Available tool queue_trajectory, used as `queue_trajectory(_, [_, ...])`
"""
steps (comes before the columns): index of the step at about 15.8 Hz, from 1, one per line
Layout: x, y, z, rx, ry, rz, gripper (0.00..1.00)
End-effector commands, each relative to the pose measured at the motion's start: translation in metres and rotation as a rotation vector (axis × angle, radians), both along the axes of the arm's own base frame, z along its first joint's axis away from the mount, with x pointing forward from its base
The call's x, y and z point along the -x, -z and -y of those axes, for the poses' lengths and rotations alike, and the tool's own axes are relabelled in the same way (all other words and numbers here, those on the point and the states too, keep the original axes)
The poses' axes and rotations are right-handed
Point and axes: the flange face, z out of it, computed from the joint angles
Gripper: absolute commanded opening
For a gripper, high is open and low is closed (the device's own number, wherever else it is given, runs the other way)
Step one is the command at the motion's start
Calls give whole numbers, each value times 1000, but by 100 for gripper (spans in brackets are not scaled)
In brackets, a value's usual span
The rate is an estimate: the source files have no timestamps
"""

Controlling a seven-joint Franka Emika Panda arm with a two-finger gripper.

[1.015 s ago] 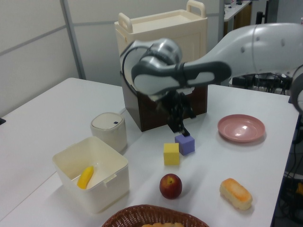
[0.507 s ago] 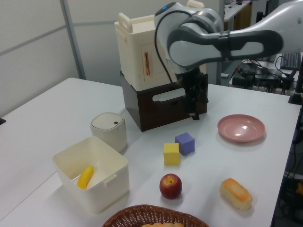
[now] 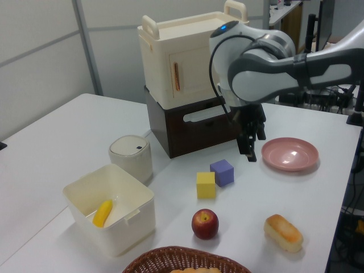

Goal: Put the bread in the basket

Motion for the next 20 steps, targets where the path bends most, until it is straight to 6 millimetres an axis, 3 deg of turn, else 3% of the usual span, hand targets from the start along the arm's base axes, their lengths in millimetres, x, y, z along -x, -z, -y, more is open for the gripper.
queue_trajectory(1, [25, 33, -8, -28, 5, 16, 100])
queue_trajectory(5, [29, 68, -13, -31, -7, -32, 100])
queue_trajectory(10, [24, 99, -37, -62, -33, -106, 100])
queue_trajectory(20, [16, 157, -54, -56, -62, -230, 100])
